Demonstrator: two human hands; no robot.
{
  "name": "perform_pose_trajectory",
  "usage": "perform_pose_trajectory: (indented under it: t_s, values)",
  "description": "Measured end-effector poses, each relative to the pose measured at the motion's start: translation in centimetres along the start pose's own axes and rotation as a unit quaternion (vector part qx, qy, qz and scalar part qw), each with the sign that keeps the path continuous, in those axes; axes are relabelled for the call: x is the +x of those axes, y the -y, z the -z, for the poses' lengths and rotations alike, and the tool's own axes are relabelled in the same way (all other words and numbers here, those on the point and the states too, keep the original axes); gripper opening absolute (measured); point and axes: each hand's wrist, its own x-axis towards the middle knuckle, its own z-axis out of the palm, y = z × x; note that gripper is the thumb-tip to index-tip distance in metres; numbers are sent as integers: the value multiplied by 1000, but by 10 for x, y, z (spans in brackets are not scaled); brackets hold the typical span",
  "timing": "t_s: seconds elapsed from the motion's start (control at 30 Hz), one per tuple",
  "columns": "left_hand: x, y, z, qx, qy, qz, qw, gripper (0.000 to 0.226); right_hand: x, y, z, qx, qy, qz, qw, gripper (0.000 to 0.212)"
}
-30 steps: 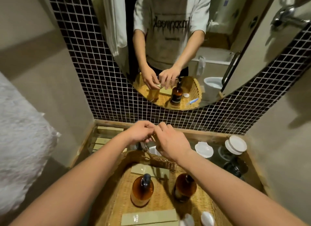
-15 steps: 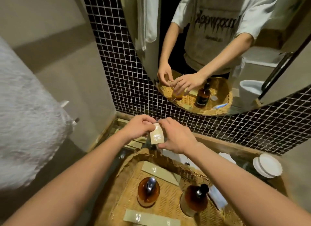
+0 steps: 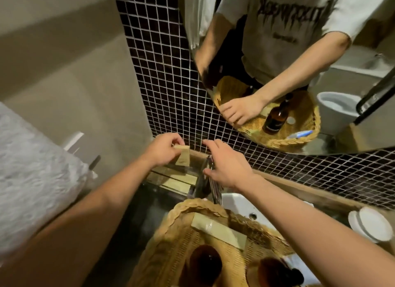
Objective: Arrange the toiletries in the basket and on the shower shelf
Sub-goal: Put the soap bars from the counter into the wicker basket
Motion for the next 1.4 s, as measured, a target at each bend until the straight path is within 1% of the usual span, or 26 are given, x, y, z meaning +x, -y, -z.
perform_pose_trajectory:
  t_s: [0.23,0.33,0.5,0.6,0.7,0.8,0.93,1.03,1.1,1.3,1.4]
  values:
    - [31,29,-22,62,-15,-28,998,24,13,-11,-13,11,1,-18,1000,78]
    - [41,33,-35,89,5,-47,995,23,15,-15,-15,14,-4,-22,1000,76]
    - [51,36,-56,96,56,-44,993,22,15,-23,-18,11,1,-32,999,74]
    - [57,35,-64,92,62,-51,993,20,14,-24,-21,15,7,-32,999,74]
    - [62,34,-70,90,86,-65,990,21,13,-24,-24,18,9,-25,999,75]
    - [63,37,-71,82,101,-55,990,24,14,-25,-24,23,7,-24,999,78]
    - [61,45,-74,125,99,-71,985,22,15,-25,-25,24,7,-22,999,79]
    - [59,48,-81,212,60,-111,969,22,15,-25,-30,26,2,-24,999,80]
    - [59,51,-87,268,52,-132,953,25,16,-25,-33,32,-1,-27,999,80]
    - [62,52,-99,358,48,-178,915,30,18,-26,-42,33,-5,-18,999,82]
    - [60,52,-105,383,46,-166,908,38,18,-26,-44,36,-7,-14,999,84]
